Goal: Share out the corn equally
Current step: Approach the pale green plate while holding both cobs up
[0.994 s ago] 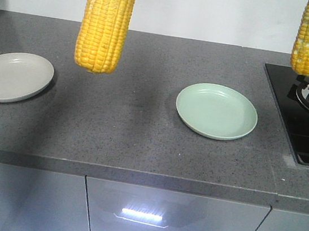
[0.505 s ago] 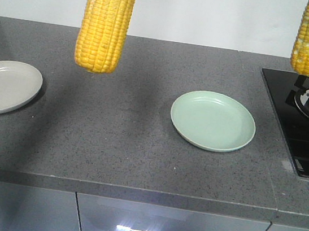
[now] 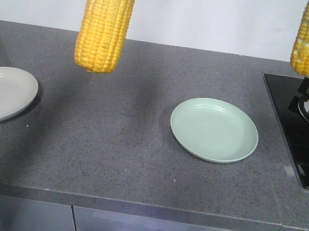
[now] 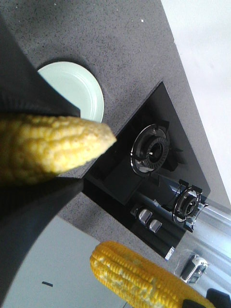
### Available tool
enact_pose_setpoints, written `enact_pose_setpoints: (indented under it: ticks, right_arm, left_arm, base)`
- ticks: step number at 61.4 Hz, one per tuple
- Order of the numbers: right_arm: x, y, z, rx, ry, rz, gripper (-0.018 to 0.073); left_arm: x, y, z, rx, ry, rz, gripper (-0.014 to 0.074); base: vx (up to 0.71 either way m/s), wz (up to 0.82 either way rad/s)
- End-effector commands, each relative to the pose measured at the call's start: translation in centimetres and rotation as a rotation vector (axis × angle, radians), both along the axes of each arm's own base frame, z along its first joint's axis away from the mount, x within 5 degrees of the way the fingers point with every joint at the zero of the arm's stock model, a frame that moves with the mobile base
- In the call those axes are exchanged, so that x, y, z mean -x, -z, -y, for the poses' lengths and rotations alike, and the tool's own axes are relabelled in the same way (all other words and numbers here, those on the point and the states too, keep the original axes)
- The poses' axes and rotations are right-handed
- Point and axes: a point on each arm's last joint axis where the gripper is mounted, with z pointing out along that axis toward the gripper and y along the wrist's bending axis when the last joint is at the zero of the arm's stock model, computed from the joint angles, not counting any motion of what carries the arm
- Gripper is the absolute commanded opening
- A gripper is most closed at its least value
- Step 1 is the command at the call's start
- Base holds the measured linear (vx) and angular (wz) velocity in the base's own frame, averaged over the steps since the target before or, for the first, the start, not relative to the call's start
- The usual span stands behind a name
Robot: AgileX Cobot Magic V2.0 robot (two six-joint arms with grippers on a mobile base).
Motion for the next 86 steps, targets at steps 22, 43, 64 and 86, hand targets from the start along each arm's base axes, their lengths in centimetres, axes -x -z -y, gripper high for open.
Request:
enact_pose_setpoints:
  ticks: [22,43,64,86]
  right_arm:
    - [1.20,-1.69,0.13,-0.041,0.010,0.106,-0.0004]
    - [1.20,-1.70,0.13,-0.042,0.010,0.107,-0.0004]
    - [1.20,-1.69,0.13,-0.041,0.010,0.107,-0.0004]
    - [1.20,-1.69,0.13,-0.041,0.010,0.107,-0.0004]
  left_arm:
    - [2.03,-2.31,-0.36,0.073,0.014,0.061,-0.0008]
    - [2.03,-2.31,-0.36,0.073,0.014,0.061,-0.0008]
    - [2.03,-2.31,-0.36,0.073,0.014,0.061,-0.0008]
    - [2.03,-2.31,-0.36,0.073,0.014,0.061,-0.0008]
  base:
    - [0.06,-0.01]
    - [0.06,0.01]
    - [0.06,0.01]
    - [0.05,0.03]
